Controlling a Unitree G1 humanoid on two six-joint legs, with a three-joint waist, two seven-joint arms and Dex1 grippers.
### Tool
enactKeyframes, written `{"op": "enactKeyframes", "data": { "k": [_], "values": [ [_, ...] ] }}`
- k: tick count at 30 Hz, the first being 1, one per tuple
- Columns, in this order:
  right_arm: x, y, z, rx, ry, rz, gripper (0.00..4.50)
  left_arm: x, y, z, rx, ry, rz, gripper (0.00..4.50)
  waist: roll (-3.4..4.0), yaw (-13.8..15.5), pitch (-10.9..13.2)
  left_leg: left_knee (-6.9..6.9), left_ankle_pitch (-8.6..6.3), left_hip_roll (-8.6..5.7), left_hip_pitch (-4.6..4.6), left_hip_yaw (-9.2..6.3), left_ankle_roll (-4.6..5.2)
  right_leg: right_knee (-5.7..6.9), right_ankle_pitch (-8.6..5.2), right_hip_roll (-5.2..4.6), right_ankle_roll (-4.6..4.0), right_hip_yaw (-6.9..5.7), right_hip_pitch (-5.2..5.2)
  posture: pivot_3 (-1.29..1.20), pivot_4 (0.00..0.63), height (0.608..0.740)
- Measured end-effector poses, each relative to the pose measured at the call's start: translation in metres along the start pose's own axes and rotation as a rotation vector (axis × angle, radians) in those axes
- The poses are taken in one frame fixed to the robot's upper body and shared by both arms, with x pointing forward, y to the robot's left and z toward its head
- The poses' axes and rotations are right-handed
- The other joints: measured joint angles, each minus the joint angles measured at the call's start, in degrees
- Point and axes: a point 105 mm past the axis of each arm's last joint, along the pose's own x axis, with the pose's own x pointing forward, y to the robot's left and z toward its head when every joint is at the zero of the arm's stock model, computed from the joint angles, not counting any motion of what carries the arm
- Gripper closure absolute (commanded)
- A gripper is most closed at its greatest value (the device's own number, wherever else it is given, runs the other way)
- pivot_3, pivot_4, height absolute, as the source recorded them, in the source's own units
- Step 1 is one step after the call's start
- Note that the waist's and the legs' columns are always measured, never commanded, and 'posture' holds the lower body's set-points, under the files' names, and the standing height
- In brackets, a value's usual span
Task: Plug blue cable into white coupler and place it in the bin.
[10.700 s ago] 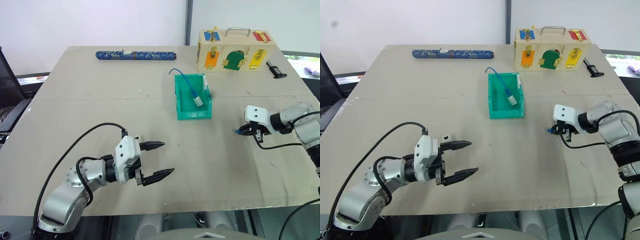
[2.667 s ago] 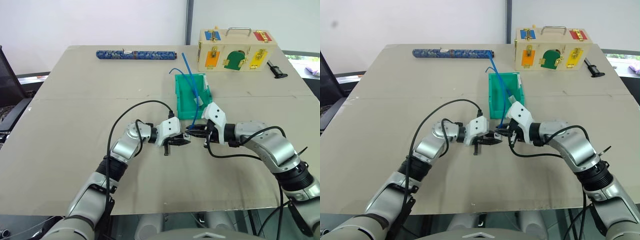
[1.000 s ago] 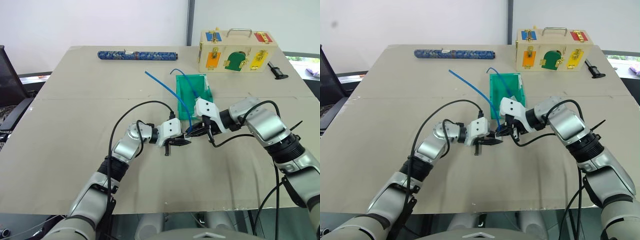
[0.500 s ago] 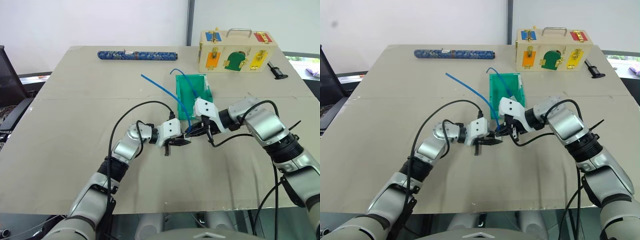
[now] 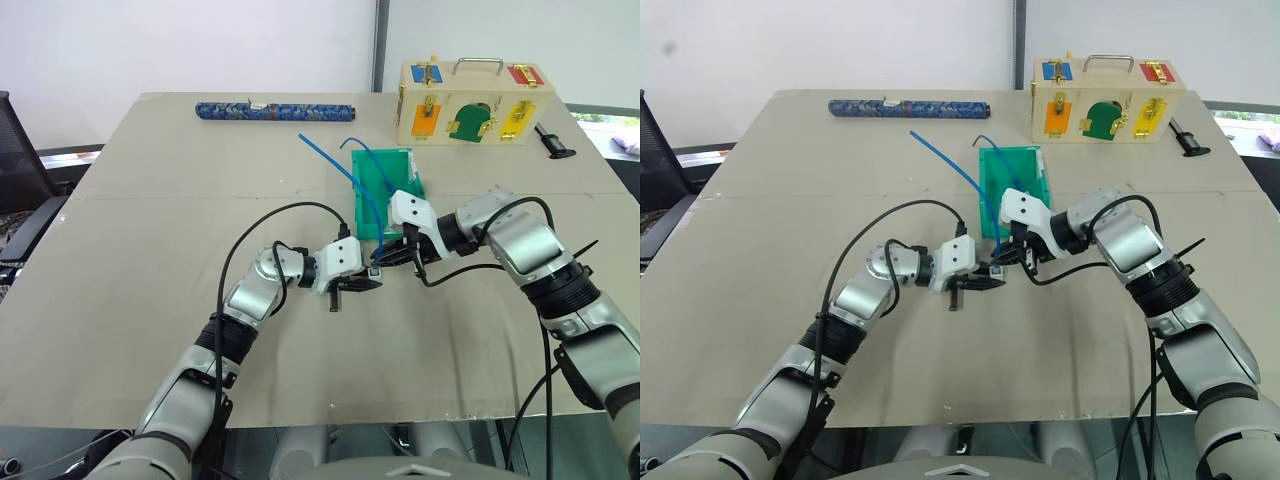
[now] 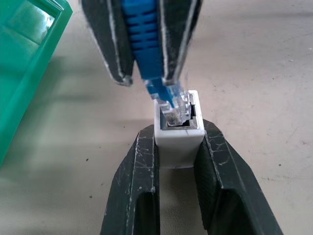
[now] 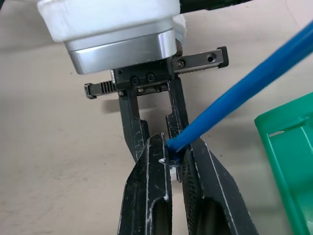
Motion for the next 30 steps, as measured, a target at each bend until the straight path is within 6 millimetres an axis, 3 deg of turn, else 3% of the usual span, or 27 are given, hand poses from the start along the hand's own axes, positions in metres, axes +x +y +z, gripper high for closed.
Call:
{"op": "enactKeyframes", "data": {
  "k": [14,19,30],
  "values": [
    [0.006,0.004,-0.005,-0.184,0.028,-0.047,4.5,0.001,0.0,-0.004,-0.013,0.013,0.007,4.14,0.09,-0.09,-0.69,0.0,0.0,0.0,0.13,0.0,0.0,0.02,-0.01,0.02,0.01,0.01,0.1,0.0,0.15,0.74],
    [0.013,0.014,-0.007,-0.273,0.062,-0.064,4.5,0.002,-0.001,-0.004,-0.022,0.014,0.01,4.14,0.1,-0.05,-0.77,0.0,0.0,0.0,0.2,-0.02,0.0,0.02,-0.01,0.02,0.01,-0.01,0.18,0.0,0.15,0.74],
    [0.017,0.019,-0.009,-0.218,0.019,-0.134,4.5,0.002,0.001,-0.005,-0.031,0.015,0.0,4.14,0.03,-0.09,-0.84,0.0,0.0,0.0,0.21,-0.04,0.0,0.0,-0.02,0.03,0.0,-0.01,0.19,0.0,0.15,0.74]
  ]
}}
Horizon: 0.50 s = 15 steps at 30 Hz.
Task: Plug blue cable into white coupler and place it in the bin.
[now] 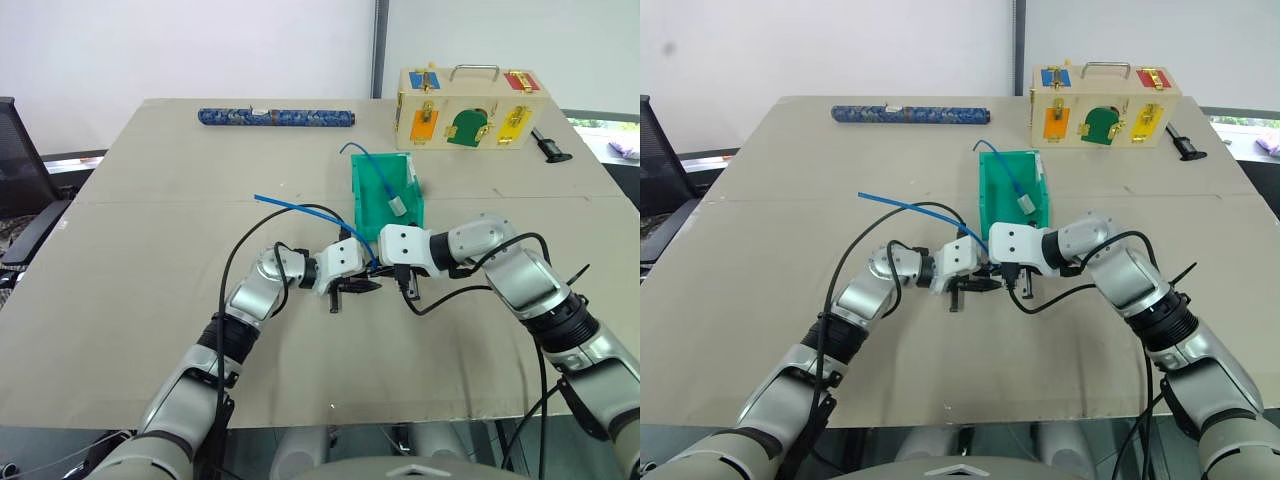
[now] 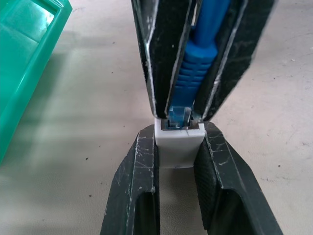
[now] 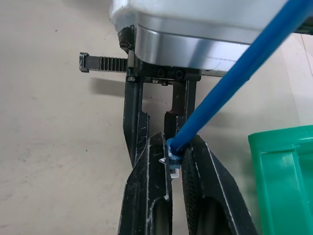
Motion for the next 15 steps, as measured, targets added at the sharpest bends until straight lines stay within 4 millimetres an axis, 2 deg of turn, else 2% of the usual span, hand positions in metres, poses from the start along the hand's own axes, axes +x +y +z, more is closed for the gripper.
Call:
{"op": "enactKeyframes", "data": {
  "k": [1,2,5,6,7,8,9,10,13,15],
  "values": [
    [0.0,-0.001,0.001,0.008,-0.013,-0.011,4.5,0.0,0.0,0.0,-0.002,-0.002,0.001,4.14,0.0,-0.01,0.0,0.0,0.0,0.0,0.0,0.0,0.0,0.0,0.0,0.0,0.0,0.0,0.0,0.0,0.15,0.74],
    [0.002,-0.003,0.002,0.046,-0.06,-0.037,3.8,-0.001,0.001,0.0,-0.005,-0.003,0.003,4.14,0.0,-0.1,0.0,0.0,0.0,0.01,0.02,0.01,0.0,0.01,0.0,0.01,0.0,0.01,0.01,0.0,0.15,0.74],
    [0.006,-0.002,-0.004,0.216,-0.167,-0.097,2.69,0.001,0.001,0.003,-0.023,-0.017,0.004,4.14,0.07,-0.11,0.15,0.0,0.0,0.02,-0.18,-0.01,0.0,0.08,0.01,0.02,0.0,0.01,-0.18,0.0,0.15,0.74],
    [0.001,-0.003,0.0,0.242,-0.216,-0.116,2.25,0.001,0.0,0.004,-0.036,-0.022,0.003,4.14,0.13,-0.01,0.22,0.01,0.0,-0.01,-0.29,-0.02,0.0,0.11,0.02,0.0,-0.01,0.02,-0.31,0.0,0.15,0.74],
    [-0.017,-0.011,0.013,0.239,-0.292,-0.177,1.64,-0.001,0.002,0.006,-0.063,-0.033,0.012,4.14,0.14,0.02,0.25,0.01,0.0,-0.01,-0.41,-0.03,0.0,0.09,0.01,-0.01,-0.01,0.01,-0.41,0.0,0.15,0.74],
    [-0.024,-0.014,0.017,0.229,-0.31,-0.198,1.21,-0.002,0.002,0.006,-0.07,-0.035,0.016,4.14,0.14,0.0,0.24,0.01,0.0,-0.02,-0.41,-0.02,0.0,0.09,0.02,-0.01,0.0,0.03,-0.42,0.0,0.15,0.74],
    [-0.039,-0.018,0.026,0.221,-0.35,-0.255,0.94,-0.003,0.002,0.008,-0.091,-0.044,0.018,4.14,0.14,0.05,0.25,0.0,0.0,-0.02,-0.44,-0.04,0.0,0.07,0.01,-0.02,0.0,0.01,-0.43,0.0,0.15,0.74],
    [-0.055,-0.019,0.033,0.217,-0.391,-0.308,0.4,-0.005,0.002,0.009,-0.11,-0.053,0.022,4.14,0.14,0.13,0.25,-0.01,0.0,-0.02,-0.49,-0.11,0.0,0.01,0.01,-0.03,0.0,-0.06,-0.44,0.0,0.15,0.74],
    [-0.083,-0.011,0.045,0.222,-0.447,-0.385,0.4,-0.014,0.005,0.012,-0.158,-0.065,0.034,4.14,0.14,0.08,0.25,-0.15,0.0,-0.02,-0.49,-0.12,0.0,-0.07,0.0,-0.04,0.0,-0.09,-0.45,0.0,0.15,0.74],
    [-0.091,-0.001,0.046,0.242,-0.442,-0.418,0.4,-0.017,0.004,0.017,-0.184,-0.081,0.026,4.14,0.13,0.06,0.25,-0.15,0.0,-0.02,-0.47,-0.11,0.0,-0.06,-0.01,-0.04,0.0,-0.08,-0.44,0.0,0.15,0.74]
  ]
}}
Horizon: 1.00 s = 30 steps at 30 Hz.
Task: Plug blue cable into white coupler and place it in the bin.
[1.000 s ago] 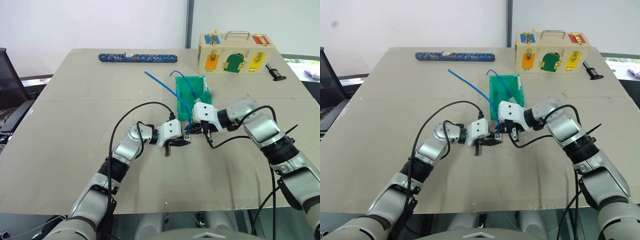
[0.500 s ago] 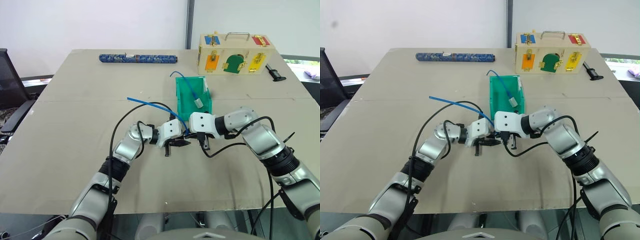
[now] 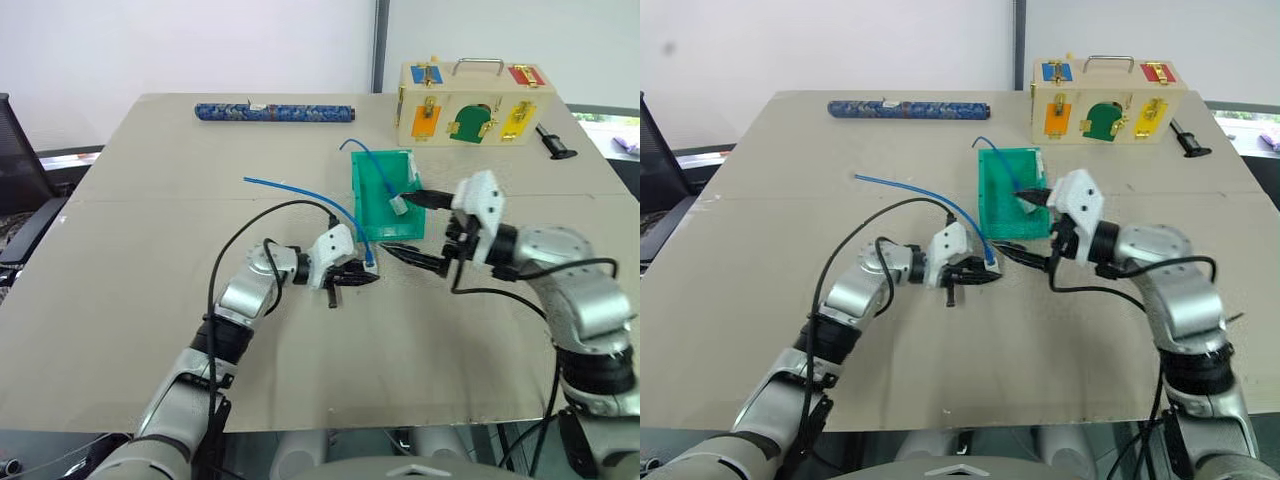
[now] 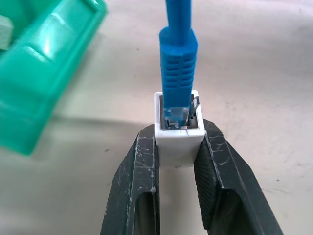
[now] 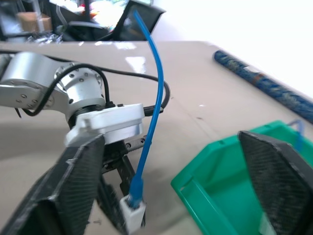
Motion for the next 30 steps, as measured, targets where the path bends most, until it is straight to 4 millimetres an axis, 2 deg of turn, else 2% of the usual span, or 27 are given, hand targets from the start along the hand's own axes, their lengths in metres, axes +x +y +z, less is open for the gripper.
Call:
{"op": "enactKeyframes", "data": {
  "k": [3,5,10,13,18,21,22,23,24,27,29,30],
  "values": [
    [-0.013,0.008,-0.007,-0.006,0.049,-0.067,0.4,-0.001,0.001,0.011,-0.065,-0.042,0.001,4.14,-0.02,0.03,0.02,0.02,0.0,0.0,0.0,0.02,0.0,0.01,-0.01,0.0,0.01,0.01,0.01,0.0,0.15,0.74],
    [-0.02,0.012,-0.015,0.0,0.083,-0.139,0.4,-0.001,0.009,0.023,-0.151,-0.076,0.024,4.14,-0.12,0.3,0.07,0.08,0.0,0.0,-0.02,-0.07,0.0,0.02,-0.04,0.01,0.07,-0.08,0.03,0.0,0.15,0.74],
    [-0.045,0.019,-0.032,0.025,0.148,-0.381,0.4,-0.004,0.036,0.081,-0.322,-0.137,0.095,4.14,-0.18,-0.12,0.11,0.15,0.0,-0.02,0.11,0.02,0.0,0.03,-0.14,0.02,0.26,0.02,0.17,0.0,0.15,0.74],
    [-0.06,0.024,-0.044,0.052,0.204,-0.485,0.4,0.003,0.047,0.102,-0.373,-0.154,0.124,4.14,-0.19,-0.01,0.11,0.12,0.01,-0.03,0.09,-0.03,0.0,0.01,-0.14,0.03,0.25,-0.02,0.16,0.0,0.15,0.74],
    [-0.076,0.032,-0.052,0.077,0.243,-0.614,0.4,0.016,0.084,0.125,-0.45,-0.137,0.273,4.14,-0.26,-0.21,0.16,0.12,0.01,-0.05,0.14,0.11,0.0,-0.03,-0.15,0.02,0.27,0.13,0.16,0.0,0.15,0.74],
    [-0.078,0.031,-0.051,0.068,0.242,-0.638,0.4,0.026,0.093,0.121,-0.478,-0.118,0.316,4.14,-0.27,-0.16,0.17,0.12,0.01,-0.05,0.14,0.07,0.0,-0.03,-0.15,0.04,0.27,0.09,0.15,0.0,0.15,0.74],
    [-0.079,0.031,-0.051,0.065,0.242,-0.646,0.33,0.028,0.095,0.117,-0.488,-0.107,0.328,3.12,-0.28,-0.18,0.17,0.1,0.01,-0.05,0.14,0.06,0.0,-0.02,-0.15,0.04,0.27,0.09,0.15,0.0,0.15,0.74],
    [-0.081,0.031,-0.052,0.062,0.248,-0.661,0.33,0.031,0.099,0.109,-0.525,-0.081,0.356,2.92,-0.29,-0.15,0.18,0.09,0.01,-0.05,0.13,0.04,0.0,-0.02,-0.15,0.04,0.27,0.08,0.14,0.0,0.15,0.74],
    [-0.082,0.031,-0.052,0.06,0.252,-0.666,0.33,0.032,0.101,0.104,-0.544,-0.064,0.37,2.52,-0.29,-0.16,0.19,0.07,0.01,-0.05,0.13,0.05,0.0,-0.03,-0.15,0.04,0.27,0.08,0.13,0.0,0.15,0.74],
    [-0.083,0.031,-0.053,0.052,0.256,-0.675,0.33,0.032,0.104,0.095,-0.572,-0.03,0.394,0.99,-0.33,-0.15,0.23,0.06,0.01,-0.05,0.07,0.06,0.0,-0.04,-0.15,0.04,0.26,0.09,0.09,0.0,0.15,0.74],
    [-0.083,0.031,-0.052,0.049,0.252,-0.675,0.33,0.031,0.105,0.102,-0.56,-0.034,0.397,0.03,-0.36,-0.07,0.26,0.06,0.01,-0.05,0.04,0.06,0.0,-0.07,-0.15,0.03,0.26,0.09,0.08,0.0,0.15,0.74],
    [-0.082,0.03,-0.051,0.046,0.249,-0.674,0.33,0.028,0.106,0.105,-0.557,-0.035,0.399,0.03,-0.36,-0.09,0.26,0.06,0.0,-0.05,0.05,0.09,-0.01,-0.07,-0.15,0.02,0.26,0.11,0.09,0.0,0.15,0.74]
  ]
}}
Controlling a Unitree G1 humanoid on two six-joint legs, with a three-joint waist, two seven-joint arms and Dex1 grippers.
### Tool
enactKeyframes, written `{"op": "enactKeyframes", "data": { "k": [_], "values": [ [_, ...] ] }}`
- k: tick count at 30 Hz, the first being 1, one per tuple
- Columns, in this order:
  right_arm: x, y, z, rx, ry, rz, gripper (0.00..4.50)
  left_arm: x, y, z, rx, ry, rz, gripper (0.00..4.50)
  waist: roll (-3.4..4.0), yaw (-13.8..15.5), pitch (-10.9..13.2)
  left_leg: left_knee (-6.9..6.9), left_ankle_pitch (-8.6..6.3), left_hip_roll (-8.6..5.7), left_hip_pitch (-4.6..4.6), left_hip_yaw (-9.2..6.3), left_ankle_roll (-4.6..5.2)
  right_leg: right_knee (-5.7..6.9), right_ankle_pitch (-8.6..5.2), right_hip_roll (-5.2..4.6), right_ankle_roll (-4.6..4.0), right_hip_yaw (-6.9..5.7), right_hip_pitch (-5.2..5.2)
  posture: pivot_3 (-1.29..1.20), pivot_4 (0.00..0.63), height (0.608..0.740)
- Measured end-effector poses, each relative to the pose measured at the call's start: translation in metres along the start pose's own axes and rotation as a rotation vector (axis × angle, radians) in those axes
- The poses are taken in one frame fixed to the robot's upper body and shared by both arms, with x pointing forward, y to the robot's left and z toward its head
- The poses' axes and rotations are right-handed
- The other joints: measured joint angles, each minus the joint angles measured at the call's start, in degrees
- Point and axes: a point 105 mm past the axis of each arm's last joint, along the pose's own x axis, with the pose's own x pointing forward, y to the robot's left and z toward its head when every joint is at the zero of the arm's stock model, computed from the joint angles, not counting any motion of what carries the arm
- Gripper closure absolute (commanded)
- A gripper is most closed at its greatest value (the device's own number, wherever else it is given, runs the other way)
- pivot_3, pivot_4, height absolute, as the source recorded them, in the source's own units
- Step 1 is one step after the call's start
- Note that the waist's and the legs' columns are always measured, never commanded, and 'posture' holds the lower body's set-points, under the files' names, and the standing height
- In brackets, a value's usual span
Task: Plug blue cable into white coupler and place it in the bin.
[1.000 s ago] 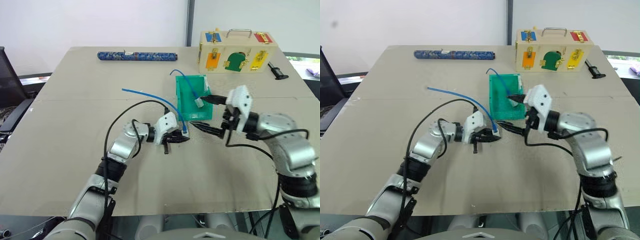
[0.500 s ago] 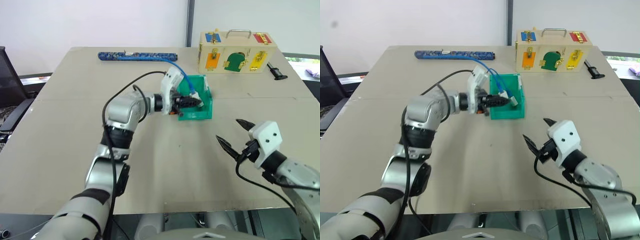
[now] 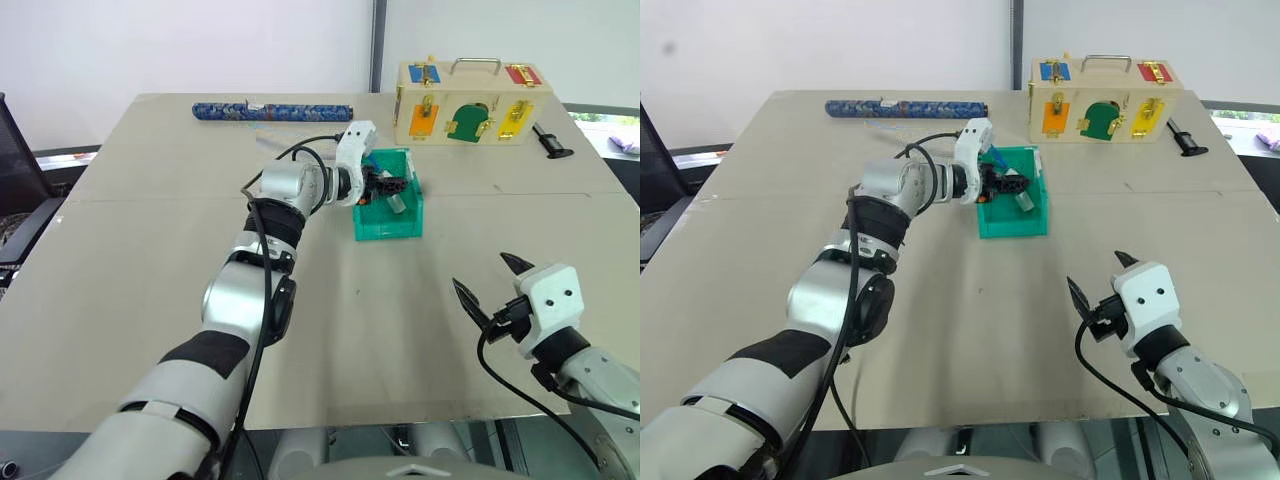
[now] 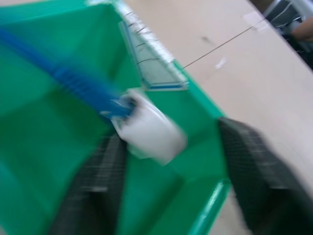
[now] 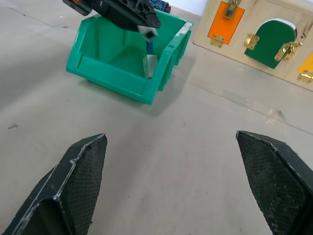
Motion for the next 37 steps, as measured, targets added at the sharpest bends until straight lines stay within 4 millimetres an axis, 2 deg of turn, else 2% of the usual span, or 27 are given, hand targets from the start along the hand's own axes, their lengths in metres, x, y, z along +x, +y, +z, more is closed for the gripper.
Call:
{"op": "enactKeyframes", "data": {
  "k": [3,8,16,18,20,22,25,28,32,37],
  "values": [
    [0.002,0.0,0.002,-0.003,-0.012,0.004,0.33,-0.009,0.0,0.005,-0.006,0.0,-0.003,0.03,0.0,-0.09,0.02,0.0,0.0,0.0,0.02,-0.02,0.0,0.02,0.0,0.01,0.0,0.0,0.0,0.0,0.15,0.74],
    [0.006,0.0,0.006,0.001,-0.033,0.039,0.33,-0.044,0.002,0.009,-0.023,-0.056,-0.04,0.03,0.03,-0.31,0.04,-0.06,0.01,0.06,0.08,-0.01,-0.01,0.08,0.09,0.02,-0.16,0.02,-0.01,0.0,0.15,0.74],
    [0.016,-0.007,0.005,0.004,-0.046,0.09,0.33,-0.102,0.016,-0.011,0.106,-0.302,0.004,0.03,0.03,0.12,0.04,-0.04,0.02,0.06,0.09,0.01,-0.05,0.05,0.14,-0.03,-0.23,0.09,-0.01,0.0,0.15,0.74],
    [0.019,-0.008,0.006,0.001,-0.054,0.113,0.33,-0.124,0.016,-0.033,0.182,-0.321,-0.006,0.03,0.08,0.0,0.02,-0.08,0.02,0.07,0.15,0.02,-0.05,0.05,0.13,-0.04,-0.24,0.19,-0.01,0.0,0.15,0.74],
    [0.018,-0.011,0.002,-0.002,-0.036,0.129,0.33,-0.138,0.019,-0.062,0.194,-0.304,-0.019,0.03,0.07,0.06,0.03,-0.08,0.02,0.07,0.14,0.03,-0.04,0.04,0.13,-0.04,-0.25,0.18,-0.01,0.0,0.15,0.74],
    [0.017,-0.012,0.001,-0.007,-0.033,0.14,0.33,-0.145,0.021,-0.078,0.214,-0.296,-0.015,0.03,0.06,0.35,0.03,-0.06,0.01,0.05,0.11,0.07,-0.03,0.03,0.09,-0.06,-0.33,0.08,0.0,0.0,0.15,0.74],
    [0.005,-0.021,-0.008,-0.011,0.003,0.148,0.33,-0.163,0.024,-0.113,0.273,-0.243,0.011,0.03,0.05,0.56,0.03,-0.06,0.0,0.05,0.15,0.12,-0.02,0.01,0.0,-0.11,-0.47,0.1,0.06,0.0,0.15,0.74],
    [-0.005,-0.026,-0.018,-0.005,0.037,0.151,0.33,-0.169,0.022,-0.126,0.283,-0.226,0.017,0.03,0.03,0.79,0.04,0.0,0.0,0.06,0.14,0.14,-0.01,0.01,-0.02,-0.11,-0.45,0.1,0.09,0.0,0.15,0.74],
    [-0.031,-0.038,-0.037,0.0,0.122,0.15,0.33,-0.195,0.025,-0.16,0.262,-0.159,0.056,0.03,0.03,0.55,0.04,-0.07,0.0,0.14,0.19,0.18,0.0,0.01,-0.09,-0.08,-0.36,0.11,0.08,0.0,0.15,0.74],
    [-0.049,-0.049,-0.046,-0.009,0.162,0.15,0.33,-0.215,0.025,-0.179,0.252,-0.115,0.077,0.03,0.03,0.43,0.02,-0.05,-0.01,0.43,0.26,0.32,0.0,0.01,-0.16,-0.03,-0.25,0.13,0.12,0.0,0.15,0.74]
  ]
}}
